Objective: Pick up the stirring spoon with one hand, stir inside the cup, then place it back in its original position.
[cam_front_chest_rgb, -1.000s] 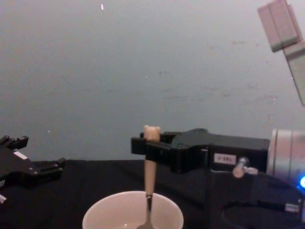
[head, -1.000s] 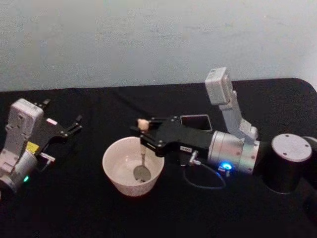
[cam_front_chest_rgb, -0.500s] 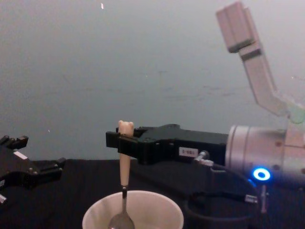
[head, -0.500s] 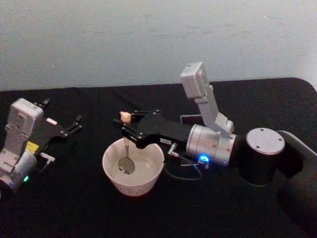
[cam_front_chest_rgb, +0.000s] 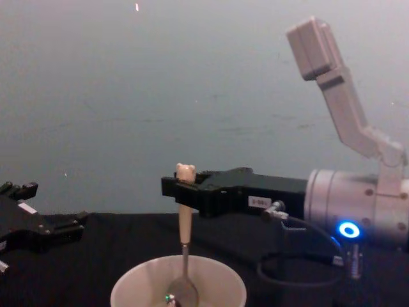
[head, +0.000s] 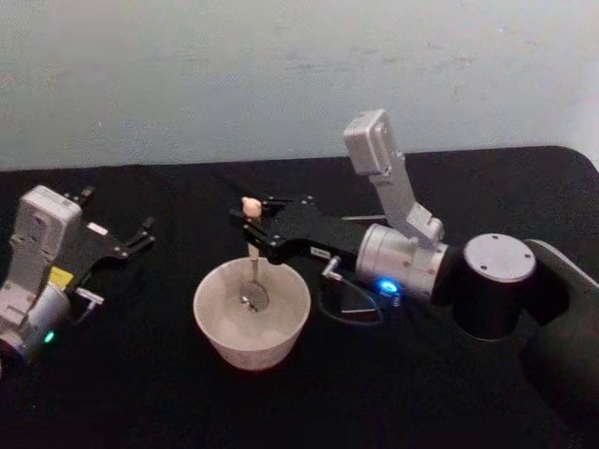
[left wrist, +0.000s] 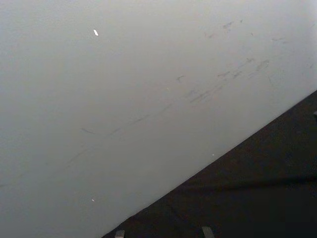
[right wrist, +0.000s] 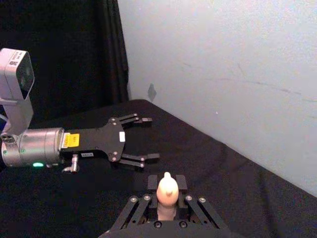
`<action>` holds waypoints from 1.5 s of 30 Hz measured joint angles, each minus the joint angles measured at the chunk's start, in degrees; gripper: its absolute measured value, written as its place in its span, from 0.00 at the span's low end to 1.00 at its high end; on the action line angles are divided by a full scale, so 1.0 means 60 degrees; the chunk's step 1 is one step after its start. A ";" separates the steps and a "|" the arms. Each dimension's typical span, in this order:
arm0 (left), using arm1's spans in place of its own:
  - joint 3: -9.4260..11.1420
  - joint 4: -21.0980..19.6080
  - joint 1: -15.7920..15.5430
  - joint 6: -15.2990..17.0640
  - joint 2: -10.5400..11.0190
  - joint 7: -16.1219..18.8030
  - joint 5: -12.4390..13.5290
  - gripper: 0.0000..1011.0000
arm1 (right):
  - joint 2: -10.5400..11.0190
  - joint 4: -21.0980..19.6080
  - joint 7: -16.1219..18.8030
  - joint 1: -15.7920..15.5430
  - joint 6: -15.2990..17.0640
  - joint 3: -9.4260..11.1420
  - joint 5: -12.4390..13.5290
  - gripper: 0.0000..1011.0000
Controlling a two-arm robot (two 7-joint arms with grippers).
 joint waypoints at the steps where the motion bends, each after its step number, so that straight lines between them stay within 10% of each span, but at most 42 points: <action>1: 0.0000 0.0000 0.0000 0.0000 0.0000 0.0000 0.0000 0.99 | 0.0028 -0.0027 0.0007 -0.0022 0.0007 0.0018 0.0000 0.21; 20: 0.0000 0.0000 0.0000 0.0000 0.0000 0.0000 0.0000 0.99 | 0.0914 -0.1376 0.0529 -0.0790 0.0352 0.0179 0.0449 0.21; 45: 0.0000 0.0000 0.0001 0.0000 0.0000 -0.0001 0.0000 0.99 | 0.0318 -0.0716 0.0044 -0.0330 0.0233 -0.0006 0.0295 0.21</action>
